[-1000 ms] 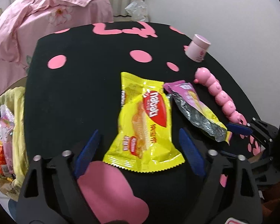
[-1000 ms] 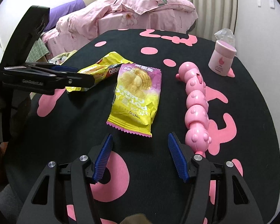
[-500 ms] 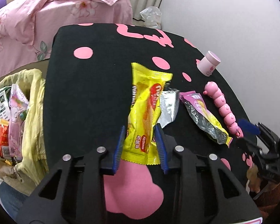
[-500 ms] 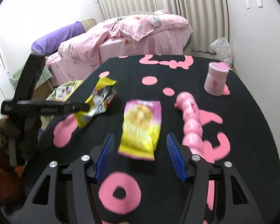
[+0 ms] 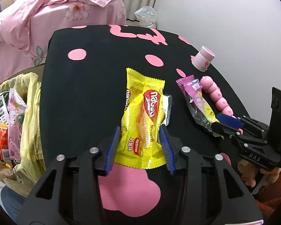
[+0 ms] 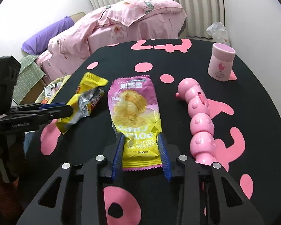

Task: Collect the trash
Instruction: 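Carry the Nabati bag and chip bag to the trash bag and open both tools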

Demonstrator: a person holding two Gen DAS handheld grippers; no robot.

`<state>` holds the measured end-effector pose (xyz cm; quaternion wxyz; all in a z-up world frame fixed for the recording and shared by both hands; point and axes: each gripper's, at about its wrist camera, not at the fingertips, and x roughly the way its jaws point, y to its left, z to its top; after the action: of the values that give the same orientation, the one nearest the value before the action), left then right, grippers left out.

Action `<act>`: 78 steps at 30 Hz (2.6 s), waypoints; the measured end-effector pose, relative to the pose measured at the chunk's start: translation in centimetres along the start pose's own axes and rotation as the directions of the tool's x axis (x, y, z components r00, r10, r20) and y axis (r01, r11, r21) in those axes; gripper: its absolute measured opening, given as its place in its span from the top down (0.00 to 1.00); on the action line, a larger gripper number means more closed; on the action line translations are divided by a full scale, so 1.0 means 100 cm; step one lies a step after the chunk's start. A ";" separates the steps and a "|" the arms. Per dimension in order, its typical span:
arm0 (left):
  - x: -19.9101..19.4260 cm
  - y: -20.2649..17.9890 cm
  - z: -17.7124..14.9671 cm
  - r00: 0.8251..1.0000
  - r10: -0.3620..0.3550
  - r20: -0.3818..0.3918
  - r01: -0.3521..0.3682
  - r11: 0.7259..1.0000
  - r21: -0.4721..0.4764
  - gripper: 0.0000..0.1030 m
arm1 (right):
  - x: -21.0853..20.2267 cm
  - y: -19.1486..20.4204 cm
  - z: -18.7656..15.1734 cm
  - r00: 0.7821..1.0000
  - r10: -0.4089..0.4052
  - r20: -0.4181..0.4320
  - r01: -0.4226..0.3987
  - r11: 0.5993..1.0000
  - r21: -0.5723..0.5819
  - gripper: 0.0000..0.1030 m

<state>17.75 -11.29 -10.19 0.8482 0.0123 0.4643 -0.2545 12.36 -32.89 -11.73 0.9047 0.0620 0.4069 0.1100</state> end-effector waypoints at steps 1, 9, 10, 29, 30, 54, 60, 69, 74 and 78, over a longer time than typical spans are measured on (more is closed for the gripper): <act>0.001 -0.002 -0.001 1.000 0.000 -0.003 0.000 1.000 0.006 0.58 | -0.002 0.000 -0.001 1.000 -0.004 0.004 0.004 1.000 -0.006 0.70; -0.002 -0.009 -0.003 1.000 0.011 -0.006 -0.011 0.999 0.034 0.75 | -0.024 0.003 -0.003 0.998 -0.025 0.053 0.026 1.000 -0.018 0.71; -0.004 -0.011 -0.003 1.000 0.017 -0.002 -0.017 0.999 0.043 0.76 | -0.026 0.003 -0.003 0.998 -0.028 0.060 0.029 0.999 -0.020 0.71; -0.100 0.016 -0.002 0.974 0.082 0.213 -0.086 0.996 0.008 0.81 | -0.078 0.059 0.045 0.976 -0.011 0.217 0.034 0.994 -0.104 0.71; -0.107 0.023 -0.001 0.969 0.093 0.228 -0.095 0.995 -0.004 0.81 | -0.079 0.069 0.051 0.974 -0.002 0.226 0.032 0.991 -0.129 0.71; -0.079 0.223 -0.047 0.940 0.334 0.075 -0.289 0.891 -0.351 0.81 | 0.076 0.237 0.124 0.980 0.197 -0.020 -0.186 0.884 -0.428 0.71; -0.044 0.222 -0.053 0.945 0.328 0.006 -0.309 0.897 -0.316 0.81 | 0.143 0.264 0.134 0.976 0.181 -0.117 -0.215 0.853 -0.476 0.71; -0.061 0.234 -0.065 0.946 0.322 0.039 -0.286 0.885 -0.367 0.81 | 0.194 0.279 0.120 0.955 0.172 -0.240 -0.270 0.838 -0.475 0.71; -0.069 0.249 -0.068 0.955 0.292 0.055 -0.242 0.873 -0.424 0.80 | 0.193 0.274 0.122 0.951 0.182 -0.248 -0.280 0.850 -0.447 0.71; -0.075 0.249 -0.065 0.963 0.257 0.086 -0.192 0.871 -0.452 0.67 | 0.191 0.273 0.124 0.947 0.200 -0.252 -0.297 0.846 -0.442 0.69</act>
<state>20.38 15.24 -13.32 0.8838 -0.1439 0.4431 -0.0429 29.93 -2.01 -11.77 0.8254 -0.1201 0.4432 0.3285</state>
